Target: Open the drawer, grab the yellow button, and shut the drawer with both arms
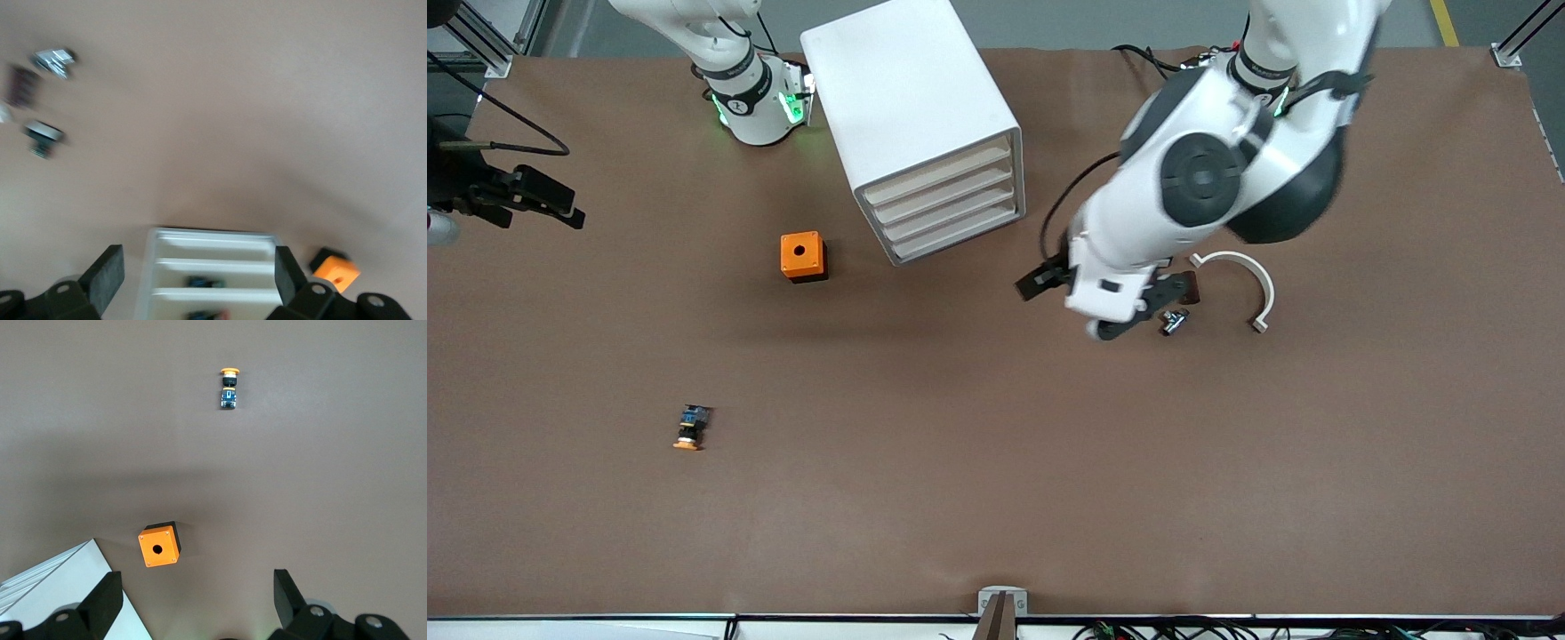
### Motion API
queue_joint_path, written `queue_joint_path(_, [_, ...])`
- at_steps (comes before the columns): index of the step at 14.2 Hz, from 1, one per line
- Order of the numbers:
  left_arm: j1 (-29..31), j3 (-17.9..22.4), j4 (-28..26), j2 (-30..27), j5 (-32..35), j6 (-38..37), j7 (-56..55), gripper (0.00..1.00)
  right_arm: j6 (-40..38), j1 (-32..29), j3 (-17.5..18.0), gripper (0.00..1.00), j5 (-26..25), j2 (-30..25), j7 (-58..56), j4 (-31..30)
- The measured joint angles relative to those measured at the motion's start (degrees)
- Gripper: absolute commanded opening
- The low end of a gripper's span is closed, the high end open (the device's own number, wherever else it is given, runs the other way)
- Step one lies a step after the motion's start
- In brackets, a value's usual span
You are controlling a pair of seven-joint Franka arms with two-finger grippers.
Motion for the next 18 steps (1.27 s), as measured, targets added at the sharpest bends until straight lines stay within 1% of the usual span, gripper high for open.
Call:
queue_joint_path(3, [9.58, 0.07, -0.15, -4.01, 0.09, -9.47, 15.06, 0.99, 0.48, -0.01, -0.03, 1.00, 0.08, -0.14, 0.00, 0.00])
queue_joint_path(5, [15.21, 0.09, -0.35, -5.62, 1.66, -14.05, 24.66, 0.99, 1.00, -0.01, -0.01, 1.00, 0.09, -0.37, 0.00, -0.01])
queue_joint_path(7, [19.44, 0.06, -1.39, -7.39, 4.86, -16.84, 33.64, 0.99, 1.94, -0.01, 0.08, 1.00, 0.09, -0.58, -0.01, -0.01])
queue_joint_path(9, [22.98, -0.05, -5.42, -10.53, 7.95, -17.32, 40.57, 0.99, 2.39, 0.00, 0.17, 1.00, -0.03, -0.65, -0.03, -0.01])
queue_joint_path(10, [24.72, -0.07, -8.67, -12.81, 9.40, -16.68, 43.82, 0.99, 2.57, 0.00, 0.17, 1.00, -0.22, -0.67, -0.03, -0.01])
queue_joint_path(11, [26.18, -0.07, -12.97, -15.71, 10.71, -14.44, 46.35, 0.99, 2.68, 0.00, 0.17, 1.00, -0.59, -0.68, -0.05, -0.01])
queue_joint_path(14, [29.28, -0.11, -30.33, -26.71, 12.14, -1.42, 52.42, 0.99, 2.89, 0.00, 0.20, 1.00, -2.27, -0.70, -0.08, -0.01])
queue_joint_path(15, [29.88, -0.11, -35.13, -29.89, 12.16, 1.77, 53.79, 0.99, 2.95, 0.00, 0.20, 1.00, -2.39, -0.71, -0.08, -0.01])
queue_joint_path(16, [30.13, -0.11, -38.03, -32.19, 12.16, 3.70, 54.33, 0.99, 2.99, 0.00, 0.21, 1.00, -2.43, -0.71, -0.08, -0.01])
queue_joint_path(17, [30.15, -0.11, -39.05, -33.66, 12.17, 5.01, 54.41, 0.99, 3.00, 0.00, 0.21, 1.00, -2.43, -0.71, -0.08, -0.01])
queue_joint_path(18, [30.11, -0.13, -38.77, -34.39, 12.18, 5.88, 54.41, 0.99, 3.02, 0.00, 0.21, 1.00, -2.43, -0.72, -0.08, -0.01])
